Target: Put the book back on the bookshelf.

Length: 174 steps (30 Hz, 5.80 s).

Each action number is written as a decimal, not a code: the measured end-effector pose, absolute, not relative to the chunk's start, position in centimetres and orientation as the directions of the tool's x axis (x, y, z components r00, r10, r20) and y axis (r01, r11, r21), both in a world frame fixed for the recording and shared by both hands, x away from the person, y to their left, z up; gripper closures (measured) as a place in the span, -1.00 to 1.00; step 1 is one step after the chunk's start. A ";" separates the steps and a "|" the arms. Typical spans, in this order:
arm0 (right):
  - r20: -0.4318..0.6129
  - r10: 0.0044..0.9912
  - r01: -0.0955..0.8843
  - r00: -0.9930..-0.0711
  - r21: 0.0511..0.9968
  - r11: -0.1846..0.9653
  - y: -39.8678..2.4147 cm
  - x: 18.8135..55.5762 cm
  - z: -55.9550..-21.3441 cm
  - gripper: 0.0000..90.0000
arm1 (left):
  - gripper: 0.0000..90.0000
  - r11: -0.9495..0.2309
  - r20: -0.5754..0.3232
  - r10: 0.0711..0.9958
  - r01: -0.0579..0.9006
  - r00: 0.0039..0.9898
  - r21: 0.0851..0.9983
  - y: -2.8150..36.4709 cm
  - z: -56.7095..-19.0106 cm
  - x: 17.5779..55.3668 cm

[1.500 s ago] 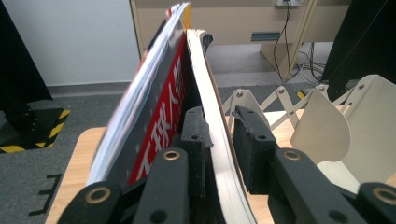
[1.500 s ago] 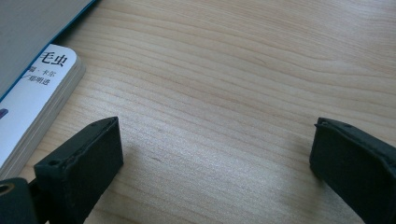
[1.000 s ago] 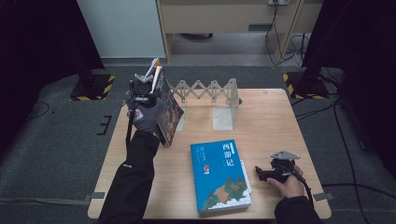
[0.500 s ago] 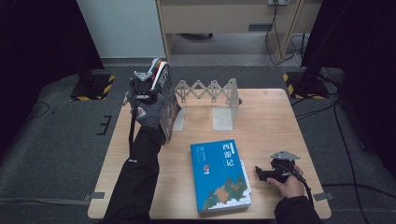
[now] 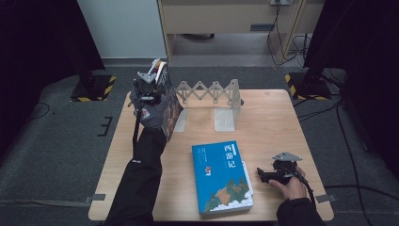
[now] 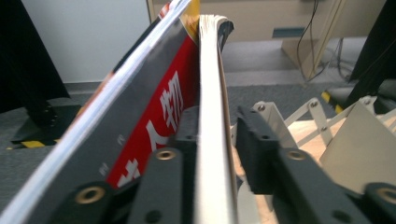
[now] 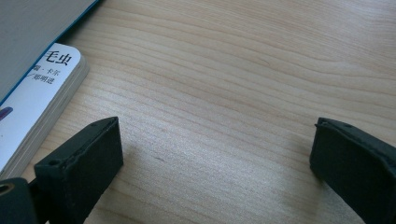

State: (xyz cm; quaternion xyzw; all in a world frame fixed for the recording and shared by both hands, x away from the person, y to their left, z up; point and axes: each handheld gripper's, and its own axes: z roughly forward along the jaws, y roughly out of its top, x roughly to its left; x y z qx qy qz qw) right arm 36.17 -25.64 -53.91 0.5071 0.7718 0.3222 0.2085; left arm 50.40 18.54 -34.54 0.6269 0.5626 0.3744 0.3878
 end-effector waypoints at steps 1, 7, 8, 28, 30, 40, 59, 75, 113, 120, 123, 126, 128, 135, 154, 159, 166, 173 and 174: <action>0.005 0.917 0.648 -0.399 0.709 0.278 -25.6 36.2 -53.9 -0.94 | 0.50 -0.076 0.041 0.995 0.418 0.091 0.905 18.5 -34.5 50.3; 0.005 0.917 0.648 -0.399 0.709 0.278 -25.6 36.2 -53.9 -0.94 | 0.37 -0.084 0.043 0.993 0.397 0.110 0.914 18.3 -34.3 48.8; 0.005 0.917 0.648 -0.399 0.709 0.278 -25.6 36.2 -53.9 -0.94 | 0.37 -0.083 0.043 0.993 0.397 0.110 0.914 18.3 -34.2 48.5; 0.004 0.917 0.648 -0.398 0.709 0.278 -25.6 36.2 -53.9 -0.94 | 0.17 -0.047 -0.002 0.984 0.276 0.175 0.960 20.7 -30.5 42.4; 0.006 0.918 0.651 -0.397 0.707 0.277 -25.6 36.2 -53.9 -0.94 | 0.15 -0.033 -0.022 0.980 0.270 0.199 0.962 20.9 -30.1 41.6; 0.010 0.925 0.654 -0.380 0.710 0.261 -25.5 36.2 -53.7 -0.75 | 0.01 0.004 -0.097 0.951 0.302 0.293 0.953 22.7 -30.8 37.5; 0.039 0.900 0.548 -0.433 0.805 0.228 -24.6 35.9 -50.6 -0.47 | -0.41 -0.053 -0.185 0.892 0.504 0.411 0.862 23.6 -41.3 34.3; 0.095 0.837 0.535 -0.539 0.806 0.253 -21.7 35.7 -49.1 -0.42 | -0.40 -0.179 -0.170 0.815 0.520 0.554 0.835 20.7 -46.7 34.5; 0.247 0.762 0.636 -0.598 0.724 0.265 -18.7 34.9 -50.4 -0.33 | -0.71 -0.198 -0.350 0.700 0.640 0.622 0.742 13.1 -52.1 37.8; 0.270 0.757 0.640 -0.595 0.728 0.244 -18.2 34.8 -50.7 -0.34 | -0.87 -0.144 -0.409 0.692 0.668 0.595 0.730 12.5 -53.1 38.2; 0.282 0.754 0.646 -0.593 0.726 0.236 -18.2 34.9 -50.8 -0.34 | -0.96 -0.085 -0.457 0.683 0.683 0.570 0.726 12.3 -53.9 38.1; 0.284 0.754 0.644 -0.592 0.729 0.232 -18.1 34.8 -50.8 -0.32 | -1.00 -0.081 -0.461 0.680 0.683 0.570 0.726 12.3 -54.1 38.2; 0.293 0.752 0.647 -0.591 0.728 0.226 -18.1 34.8 -50.8 -0.28 | -1.00 -0.083 -0.463 0.681 0.687 0.568 0.722 12.3 -54.0 38.2; 0.317 0.749 0.661 -0.581 0.722 0.207 -18.0 34.9 -51.0 -0.28 | -1.00 -0.084 -0.466 0.681 0.692 0.566 0.717 12.2 -54.0 38.3; 0.357 0.754 0.692 -0.551 0.700 0.174 -18.1 35.2 -51.2 -0.31 | -0.59 0.009 -0.591 0.643 0.767 0.487 0.642 12.2 -53.9 38.5; 0.356 0.753 0.689 -0.553 0.703 0.174 -18.1 35.2 -51.3 -0.31 | -0.57 0.001 -0.602 0.637 0.780 0.482 0.626 12.4 -53.8 38.7; 0.366 0.746 0.692 -0.557 0.700 0.173 -18.3 35.3 -51.3 -0.32 | -0.45 -0.015 -0.630 0.616 0.806 0.473 0.591 12.7 -53.3 39.0; 0.385 0.733 0.699 -0.560 0.694 0.170 -18.8 35.3 -51.4 -0.32 | -0.19 -0.022 -0.634 0.572 0.782 0.521 0.623 12.6 -51.8 39.2; 0.385 0.732 0.699 -0.562 0.694 0.171 -18.8 35.4 -51.4 -0.32 | -0.19 -0.023 -0.636 0.571 0.785 0.519 0.620 12.6 -51.8 39.2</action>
